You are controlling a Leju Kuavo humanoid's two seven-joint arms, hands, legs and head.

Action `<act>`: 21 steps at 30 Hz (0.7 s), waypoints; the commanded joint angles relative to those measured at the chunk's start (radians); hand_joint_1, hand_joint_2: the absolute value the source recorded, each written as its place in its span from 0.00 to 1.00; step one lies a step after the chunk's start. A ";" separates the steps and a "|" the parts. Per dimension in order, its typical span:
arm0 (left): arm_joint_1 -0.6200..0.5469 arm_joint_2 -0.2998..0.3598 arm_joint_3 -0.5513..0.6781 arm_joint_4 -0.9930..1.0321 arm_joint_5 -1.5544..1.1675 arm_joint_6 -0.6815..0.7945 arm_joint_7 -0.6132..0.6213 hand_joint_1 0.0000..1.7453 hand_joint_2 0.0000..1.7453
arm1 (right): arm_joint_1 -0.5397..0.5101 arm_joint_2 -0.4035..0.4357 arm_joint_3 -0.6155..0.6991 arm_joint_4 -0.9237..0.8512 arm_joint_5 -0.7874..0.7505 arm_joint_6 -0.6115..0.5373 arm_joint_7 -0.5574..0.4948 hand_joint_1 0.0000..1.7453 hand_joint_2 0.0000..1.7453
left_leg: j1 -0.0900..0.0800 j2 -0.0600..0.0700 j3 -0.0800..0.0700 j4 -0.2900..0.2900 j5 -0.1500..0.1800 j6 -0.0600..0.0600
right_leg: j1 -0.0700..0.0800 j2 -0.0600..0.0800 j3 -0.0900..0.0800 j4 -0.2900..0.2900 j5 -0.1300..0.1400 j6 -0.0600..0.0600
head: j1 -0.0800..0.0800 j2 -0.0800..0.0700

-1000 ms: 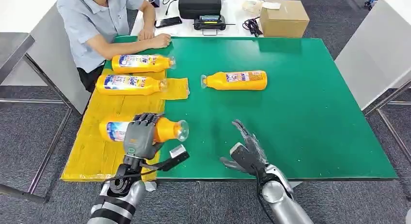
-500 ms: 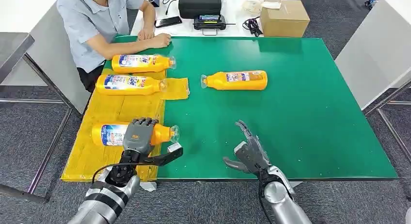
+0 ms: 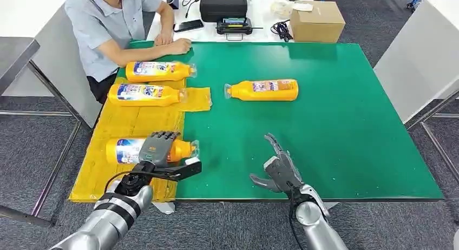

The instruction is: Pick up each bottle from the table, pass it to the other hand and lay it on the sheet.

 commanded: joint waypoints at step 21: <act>0.095 -0.019 -0.101 -0.063 0.041 0.240 -0.058 0.00 1.00 | 0.012 -0.003 -0.032 0.027 0.030 -0.054 -0.023 0.00 1.00 | 0.001 0.001 0.009 -0.002 -0.002 -0.002 | 0.001 0.001 0.010 -0.002 -0.001 -0.003 | 0.000 0.000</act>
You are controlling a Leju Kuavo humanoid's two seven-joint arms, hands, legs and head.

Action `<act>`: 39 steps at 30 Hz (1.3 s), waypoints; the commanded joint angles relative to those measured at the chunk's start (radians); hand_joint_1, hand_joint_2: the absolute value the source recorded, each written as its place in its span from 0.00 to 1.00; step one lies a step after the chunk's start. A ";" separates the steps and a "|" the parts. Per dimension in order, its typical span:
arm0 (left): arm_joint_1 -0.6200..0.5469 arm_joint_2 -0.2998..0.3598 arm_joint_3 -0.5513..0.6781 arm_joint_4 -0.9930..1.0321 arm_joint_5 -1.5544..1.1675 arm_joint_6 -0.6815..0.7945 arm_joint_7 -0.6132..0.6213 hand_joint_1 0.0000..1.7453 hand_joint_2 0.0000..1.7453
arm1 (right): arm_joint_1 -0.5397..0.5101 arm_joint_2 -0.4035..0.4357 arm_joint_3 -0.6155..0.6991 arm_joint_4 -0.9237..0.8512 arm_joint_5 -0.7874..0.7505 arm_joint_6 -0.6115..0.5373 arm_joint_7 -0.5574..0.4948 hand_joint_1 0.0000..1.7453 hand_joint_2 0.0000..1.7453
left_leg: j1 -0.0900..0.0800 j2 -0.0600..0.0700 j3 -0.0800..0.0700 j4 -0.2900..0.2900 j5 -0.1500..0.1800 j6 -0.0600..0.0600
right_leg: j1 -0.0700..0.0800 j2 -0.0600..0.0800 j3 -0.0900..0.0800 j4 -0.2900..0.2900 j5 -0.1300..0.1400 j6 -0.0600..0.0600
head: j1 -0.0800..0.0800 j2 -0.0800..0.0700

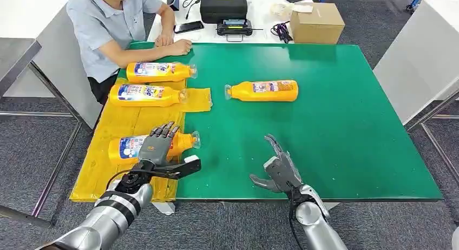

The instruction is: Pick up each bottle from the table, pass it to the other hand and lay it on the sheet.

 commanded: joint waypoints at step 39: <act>0.444 -0.140 -0.146 -0.707 0.847 0.201 -0.565 0.00 1.00 | -0.177 -0.231 0.095 0.164 0.991 -0.428 0.366 0.00 1.00 | -0.001 0.005 -0.005 0.000 -0.003 0.000 | -0.001 0.004 -0.005 -0.001 0.000 -0.002 | 0.000 0.000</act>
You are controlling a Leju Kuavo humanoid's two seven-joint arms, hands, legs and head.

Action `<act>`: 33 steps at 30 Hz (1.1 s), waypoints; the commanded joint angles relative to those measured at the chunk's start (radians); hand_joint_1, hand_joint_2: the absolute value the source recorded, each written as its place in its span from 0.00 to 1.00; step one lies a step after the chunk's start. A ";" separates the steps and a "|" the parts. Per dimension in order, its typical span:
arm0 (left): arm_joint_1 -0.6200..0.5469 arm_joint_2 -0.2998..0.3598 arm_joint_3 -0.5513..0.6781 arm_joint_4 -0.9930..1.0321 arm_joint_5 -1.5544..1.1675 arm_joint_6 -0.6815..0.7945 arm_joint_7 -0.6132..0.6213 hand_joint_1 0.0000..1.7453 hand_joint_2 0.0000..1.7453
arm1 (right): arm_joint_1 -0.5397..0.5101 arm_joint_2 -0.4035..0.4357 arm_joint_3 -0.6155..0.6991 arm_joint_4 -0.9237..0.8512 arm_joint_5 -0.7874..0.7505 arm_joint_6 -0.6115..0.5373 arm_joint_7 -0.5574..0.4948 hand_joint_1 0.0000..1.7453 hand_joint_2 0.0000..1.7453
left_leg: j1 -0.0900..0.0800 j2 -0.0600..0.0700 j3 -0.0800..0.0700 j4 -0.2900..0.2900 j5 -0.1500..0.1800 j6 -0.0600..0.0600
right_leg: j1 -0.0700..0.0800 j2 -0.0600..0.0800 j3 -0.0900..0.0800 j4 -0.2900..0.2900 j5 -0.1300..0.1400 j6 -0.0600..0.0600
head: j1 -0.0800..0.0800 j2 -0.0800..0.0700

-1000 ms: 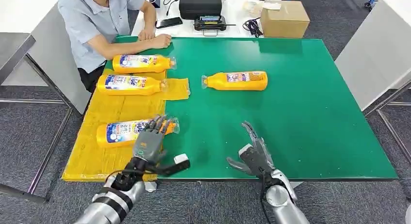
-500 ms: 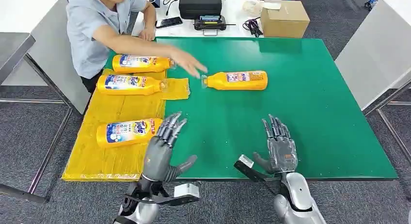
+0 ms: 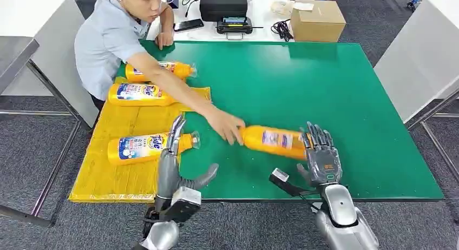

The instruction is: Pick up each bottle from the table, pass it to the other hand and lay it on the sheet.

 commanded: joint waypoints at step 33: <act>-0.043 0.055 -0.128 0.056 0.083 0.008 0.023 0.00 1.00 | -0.388 -0.010 0.243 0.455 -0.135 0.344 0.098 0.00 1.00 | 0.001 0.003 0.005 0.000 -0.001 -0.002 | 0.001 0.002 0.004 0.000 0.000 -0.002 | 0.000 0.000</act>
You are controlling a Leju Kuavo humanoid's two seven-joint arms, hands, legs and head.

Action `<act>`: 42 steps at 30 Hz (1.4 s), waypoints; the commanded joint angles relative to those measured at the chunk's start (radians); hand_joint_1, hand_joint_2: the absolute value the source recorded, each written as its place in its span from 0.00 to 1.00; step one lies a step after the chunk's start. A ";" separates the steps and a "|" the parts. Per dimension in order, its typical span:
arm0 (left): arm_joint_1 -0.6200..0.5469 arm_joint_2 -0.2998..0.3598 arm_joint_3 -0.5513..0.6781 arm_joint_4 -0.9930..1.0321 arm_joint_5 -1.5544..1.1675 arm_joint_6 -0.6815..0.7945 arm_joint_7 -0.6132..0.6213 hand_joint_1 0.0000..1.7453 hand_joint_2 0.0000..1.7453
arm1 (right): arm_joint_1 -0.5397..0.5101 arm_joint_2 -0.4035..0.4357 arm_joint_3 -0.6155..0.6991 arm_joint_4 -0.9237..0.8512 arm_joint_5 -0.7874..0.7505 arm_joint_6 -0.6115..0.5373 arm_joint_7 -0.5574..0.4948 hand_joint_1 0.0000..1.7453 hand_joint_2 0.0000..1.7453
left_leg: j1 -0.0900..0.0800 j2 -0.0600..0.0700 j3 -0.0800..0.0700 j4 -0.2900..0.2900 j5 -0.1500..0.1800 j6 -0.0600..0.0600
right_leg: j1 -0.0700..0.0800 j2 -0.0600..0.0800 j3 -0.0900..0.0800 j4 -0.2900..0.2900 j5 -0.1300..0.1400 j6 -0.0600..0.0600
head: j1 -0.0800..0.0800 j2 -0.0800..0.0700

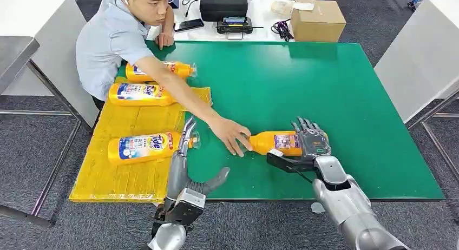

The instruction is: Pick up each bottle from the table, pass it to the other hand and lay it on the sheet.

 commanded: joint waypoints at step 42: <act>-0.051 0.062 -0.065 0.080 0.046 -0.005 -0.020 0.00 1.00 | -0.045 -0.098 -0.006 0.226 -0.286 0.205 -0.117 1.00 1.00 | 0.003 -0.004 0.011 -0.002 -0.001 -0.003 | 0.003 -0.005 0.012 -0.004 -0.001 -0.004 | 0.000 0.000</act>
